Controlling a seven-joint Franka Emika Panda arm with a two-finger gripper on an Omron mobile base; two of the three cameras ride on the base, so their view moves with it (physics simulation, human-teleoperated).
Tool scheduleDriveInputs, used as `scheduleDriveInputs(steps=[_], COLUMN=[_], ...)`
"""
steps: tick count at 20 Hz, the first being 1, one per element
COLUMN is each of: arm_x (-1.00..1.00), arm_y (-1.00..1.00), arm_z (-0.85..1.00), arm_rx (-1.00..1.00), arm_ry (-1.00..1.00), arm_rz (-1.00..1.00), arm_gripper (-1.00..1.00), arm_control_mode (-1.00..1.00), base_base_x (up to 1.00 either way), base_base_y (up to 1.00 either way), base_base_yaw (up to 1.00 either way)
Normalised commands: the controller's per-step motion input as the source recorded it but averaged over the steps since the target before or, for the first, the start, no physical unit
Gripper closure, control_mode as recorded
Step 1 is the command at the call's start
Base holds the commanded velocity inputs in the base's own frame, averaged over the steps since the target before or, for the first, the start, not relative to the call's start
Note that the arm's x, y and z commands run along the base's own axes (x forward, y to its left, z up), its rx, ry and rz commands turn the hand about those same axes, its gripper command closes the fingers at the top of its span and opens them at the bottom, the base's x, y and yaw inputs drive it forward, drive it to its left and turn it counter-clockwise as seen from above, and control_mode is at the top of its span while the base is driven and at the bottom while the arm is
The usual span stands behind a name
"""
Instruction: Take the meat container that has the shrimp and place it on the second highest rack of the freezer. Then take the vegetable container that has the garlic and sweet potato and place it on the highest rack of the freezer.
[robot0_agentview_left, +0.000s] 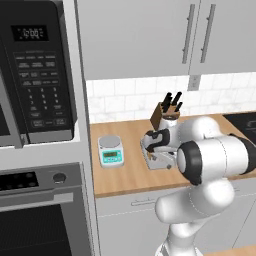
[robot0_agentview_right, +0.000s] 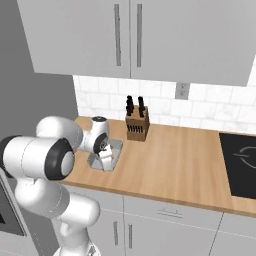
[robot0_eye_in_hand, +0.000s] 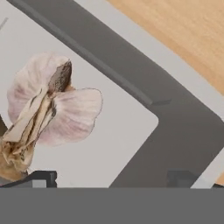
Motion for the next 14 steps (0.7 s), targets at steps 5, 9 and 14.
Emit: scheduleDriveInputs(steps=[5,9,14], arm_x=[0.0,-0.02,-0.16], arm_y=[0.0,0.0,-0.02], arm_z=[-0.29,-0.3,-0.29], arm_rx=[0.0,0.0,0.0], arm_ry=[0.03,0.02,0.0], arm_rz=[-0.02,-0.04,-0.05], arm_gripper=[1.0,1.0,1.0], arm_control_mode=[-1.0,-1.0,-1.0], base_base_x=[0.0,0.0,0.0], base_base_y=[0.0,0.0,0.0], base_base_yaw=[0.0,0.0,0.0])
